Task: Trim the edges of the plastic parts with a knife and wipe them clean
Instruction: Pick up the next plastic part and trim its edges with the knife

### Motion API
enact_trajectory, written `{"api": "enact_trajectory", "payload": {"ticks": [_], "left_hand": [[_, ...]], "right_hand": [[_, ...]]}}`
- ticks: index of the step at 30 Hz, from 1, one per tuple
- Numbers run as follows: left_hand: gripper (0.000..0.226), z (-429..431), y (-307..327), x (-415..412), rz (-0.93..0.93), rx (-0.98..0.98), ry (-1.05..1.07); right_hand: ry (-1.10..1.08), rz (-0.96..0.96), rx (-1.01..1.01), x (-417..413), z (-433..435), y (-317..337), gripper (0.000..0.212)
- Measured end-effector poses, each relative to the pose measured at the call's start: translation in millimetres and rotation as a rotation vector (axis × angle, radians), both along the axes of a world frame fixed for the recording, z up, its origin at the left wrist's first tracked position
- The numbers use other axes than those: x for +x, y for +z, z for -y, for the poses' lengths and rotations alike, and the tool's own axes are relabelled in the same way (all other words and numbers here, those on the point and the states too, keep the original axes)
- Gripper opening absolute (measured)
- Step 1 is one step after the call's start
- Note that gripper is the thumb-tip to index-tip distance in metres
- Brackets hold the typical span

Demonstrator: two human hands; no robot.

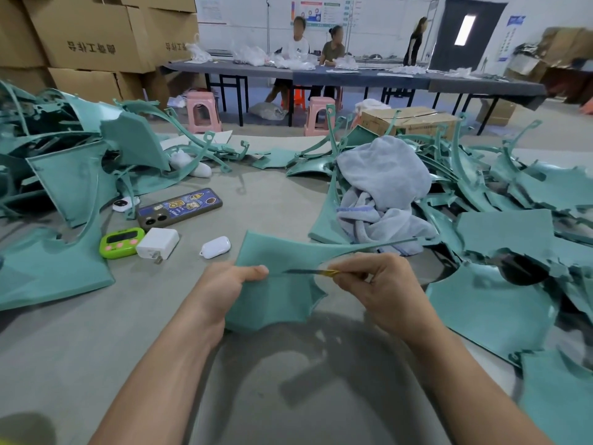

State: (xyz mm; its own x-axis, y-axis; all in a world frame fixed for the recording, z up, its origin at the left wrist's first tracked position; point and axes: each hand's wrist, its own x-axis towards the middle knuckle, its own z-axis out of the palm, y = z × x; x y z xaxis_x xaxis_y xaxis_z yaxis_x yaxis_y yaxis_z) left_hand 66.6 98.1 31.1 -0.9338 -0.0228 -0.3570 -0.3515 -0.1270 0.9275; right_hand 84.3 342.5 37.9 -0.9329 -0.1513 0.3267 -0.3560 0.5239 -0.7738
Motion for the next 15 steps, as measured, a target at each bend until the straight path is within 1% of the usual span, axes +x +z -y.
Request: {"api": "enact_trajectory", "payload": {"ticks": [2,4,7,9,13,15], "left_hand": [[0.014,2.2,1.0,-0.1,0.013,0.019,0.015],[0.015,4.4,1.0,-0.2,0.023,0.036,0.029],[0.014,2.5,2.2,1.4,0.022,0.026,0.007],[0.013,0.7,2.4,2.0,0.018,0.031,-0.01],[0.015,3.2,1.9,0.6,0.031,0.03,0.014],[0.016,4.2,0.8,-0.2,0.033,0.027,0.013]], "right_hand": [[0.035,0.048,0.102,-3.0,-1.1,0.8,0.023],[0.088,0.095,0.151,-3.3,-4.9,2.1,0.022],[0.054,0.076,0.086,-1.5,-5.4,1.4,0.028],[0.029,0.07,0.06,-1.8,-3.3,0.6,0.027],[0.13,0.15,0.121,-2.2,-4.7,2.9,0.023],[0.1,0.137,0.069,-1.6,-3.8,3.7,0.027]]}}
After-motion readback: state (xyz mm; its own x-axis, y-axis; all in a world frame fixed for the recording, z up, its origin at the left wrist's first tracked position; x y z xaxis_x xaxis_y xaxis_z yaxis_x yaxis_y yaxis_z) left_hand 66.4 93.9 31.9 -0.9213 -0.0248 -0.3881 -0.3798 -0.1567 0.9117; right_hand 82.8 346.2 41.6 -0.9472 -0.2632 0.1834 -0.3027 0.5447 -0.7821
